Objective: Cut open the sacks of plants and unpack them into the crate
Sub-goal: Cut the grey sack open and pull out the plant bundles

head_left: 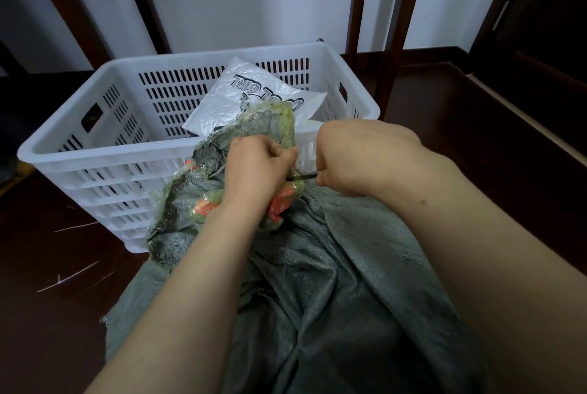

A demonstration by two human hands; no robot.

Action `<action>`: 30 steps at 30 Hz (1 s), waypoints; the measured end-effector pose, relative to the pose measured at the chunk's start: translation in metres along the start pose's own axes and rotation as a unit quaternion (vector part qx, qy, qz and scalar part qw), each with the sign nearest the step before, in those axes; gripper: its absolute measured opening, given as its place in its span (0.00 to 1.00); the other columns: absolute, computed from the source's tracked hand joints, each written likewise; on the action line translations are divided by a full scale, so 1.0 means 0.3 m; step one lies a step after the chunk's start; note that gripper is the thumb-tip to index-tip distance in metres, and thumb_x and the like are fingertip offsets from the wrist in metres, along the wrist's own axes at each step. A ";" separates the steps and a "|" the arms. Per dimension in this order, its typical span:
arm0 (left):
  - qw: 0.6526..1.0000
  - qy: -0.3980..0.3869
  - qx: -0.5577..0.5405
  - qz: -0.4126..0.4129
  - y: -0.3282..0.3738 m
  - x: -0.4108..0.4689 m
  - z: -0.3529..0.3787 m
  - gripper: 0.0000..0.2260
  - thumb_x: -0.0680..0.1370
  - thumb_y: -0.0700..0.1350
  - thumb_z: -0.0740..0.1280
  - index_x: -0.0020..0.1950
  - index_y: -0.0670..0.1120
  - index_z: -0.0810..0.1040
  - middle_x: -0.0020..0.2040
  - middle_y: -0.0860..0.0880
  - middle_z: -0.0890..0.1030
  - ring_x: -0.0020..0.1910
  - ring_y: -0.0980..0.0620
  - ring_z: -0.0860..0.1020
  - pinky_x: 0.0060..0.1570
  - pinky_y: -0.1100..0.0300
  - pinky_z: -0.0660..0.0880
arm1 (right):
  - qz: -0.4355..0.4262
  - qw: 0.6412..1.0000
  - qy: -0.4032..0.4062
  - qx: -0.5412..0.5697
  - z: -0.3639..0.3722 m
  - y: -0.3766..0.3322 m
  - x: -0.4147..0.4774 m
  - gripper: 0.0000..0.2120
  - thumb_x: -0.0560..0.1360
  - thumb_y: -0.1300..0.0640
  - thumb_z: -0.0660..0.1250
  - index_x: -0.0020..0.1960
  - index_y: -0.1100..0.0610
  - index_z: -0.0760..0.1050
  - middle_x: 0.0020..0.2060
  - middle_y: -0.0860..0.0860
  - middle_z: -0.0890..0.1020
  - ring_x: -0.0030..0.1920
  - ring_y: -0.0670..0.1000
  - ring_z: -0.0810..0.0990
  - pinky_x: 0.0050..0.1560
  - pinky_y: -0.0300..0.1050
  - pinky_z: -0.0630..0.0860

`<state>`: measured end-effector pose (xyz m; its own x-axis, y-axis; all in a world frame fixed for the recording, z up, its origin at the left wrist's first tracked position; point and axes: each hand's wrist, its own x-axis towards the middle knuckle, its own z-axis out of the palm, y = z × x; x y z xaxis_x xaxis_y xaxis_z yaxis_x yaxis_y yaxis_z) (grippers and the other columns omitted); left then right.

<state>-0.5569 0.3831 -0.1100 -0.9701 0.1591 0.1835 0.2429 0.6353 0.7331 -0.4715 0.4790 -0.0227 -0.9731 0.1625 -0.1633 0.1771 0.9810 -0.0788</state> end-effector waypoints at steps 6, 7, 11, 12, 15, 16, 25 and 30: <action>0.997 0.054 0.044 0.031 0.004 -0.012 -0.009 0.06 0.75 0.45 0.68 0.44 0.43 0.80 0.49 0.46 0.69 0.47 0.48 0.69 0.46 0.63 0.63 | -0.011 1.000 0.017 -0.002 0.026 -0.038 -0.001 0.18 0.78 0.60 0.60 0.33 0.54 0.57 0.32 0.49 0.64 0.29 0.48 0.61 0.29 0.42 0.59; 0.996 0.067 0.049 0.038 0.003 -0.015 -0.011 0.06 0.76 0.44 0.68 0.46 0.42 0.80 0.49 0.47 0.66 0.45 0.50 0.67 0.45 0.64 0.61 | -0.013 1.000 0.015 0.001 0.031 -0.043 0.000 0.17 0.78 0.61 0.60 0.33 0.54 0.57 0.32 0.49 0.64 0.29 0.49 0.60 0.31 0.44 0.60; 0.992 0.102 0.043 0.058 -0.005 -0.015 -0.013 0.08 0.75 0.44 0.69 0.47 0.38 0.80 0.50 0.47 0.64 0.44 0.52 0.64 0.46 0.63 0.62 | -0.021 0.999 0.030 0.000 0.039 -0.037 0.000 0.17 0.77 0.60 0.59 0.32 0.53 0.58 0.31 0.48 0.64 0.30 0.49 0.62 0.29 0.41 0.58; 0.992 0.106 0.039 0.059 -0.008 -0.012 -0.011 0.09 0.75 0.44 0.70 0.47 0.38 0.80 0.50 0.47 0.64 0.45 0.52 0.64 0.45 0.64 0.61 | -0.020 0.999 0.032 0.000 0.040 -0.033 0.002 0.18 0.78 0.59 0.59 0.32 0.53 0.58 0.31 0.48 0.64 0.30 0.48 0.62 0.29 0.40 0.57; 0.992 0.108 0.026 0.056 -0.010 -0.004 -0.008 0.09 0.75 0.44 0.70 0.47 0.38 0.81 0.51 0.47 0.64 0.45 0.52 0.64 0.44 0.65 0.59 | -0.014 0.999 0.033 0.006 0.044 -0.014 0.010 0.18 0.79 0.57 0.60 0.32 0.53 0.59 0.31 0.47 0.66 0.30 0.46 0.62 0.28 0.40 0.56; 0.992 0.109 0.021 0.053 -0.012 -0.002 -0.008 0.09 0.75 0.44 0.70 0.47 0.37 0.80 0.51 0.47 0.64 0.46 0.52 0.64 0.44 0.65 0.59 | -0.015 0.999 0.033 0.008 0.045 -0.007 0.012 0.17 0.79 0.57 0.61 0.32 0.53 0.61 0.31 0.47 0.67 0.30 0.46 0.63 0.28 0.40 0.57; 0.991 0.125 -0.038 -0.010 -0.044 0.036 -0.087 0.08 0.75 0.51 0.69 0.41 0.48 0.79 0.49 0.49 0.72 0.46 0.53 0.70 0.44 0.65 0.65 | 0.006 0.999 -0.025 0.046 0.033 0.121 0.052 0.06 0.75 0.56 0.67 0.45 0.56 0.81 0.37 0.51 0.80 0.40 0.52 0.79 0.40 0.45 0.77; 0.978 0.055 -0.200 -0.033 -0.021 0.026 -0.063 0.14 0.77 0.50 0.67 0.33 0.47 0.73 0.30 0.49 0.72 0.29 0.51 0.68 0.33 0.59 0.67 | 0.093 0.873 -0.038 0.477 0.064 0.188 0.116 0.09 0.76 0.55 0.68 0.42 0.60 0.79 0.30 0.52 0.73 0.19 0.44 0.62 0.19 0.32 0.56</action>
<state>-0.5661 0.3663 -0.1008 -0.9831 0.0325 0.1801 0.1817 0.2924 0.9389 -0.4927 0.5381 -0.0517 -0.9083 0.2667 -0.3221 0.4082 0.3984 -0.8213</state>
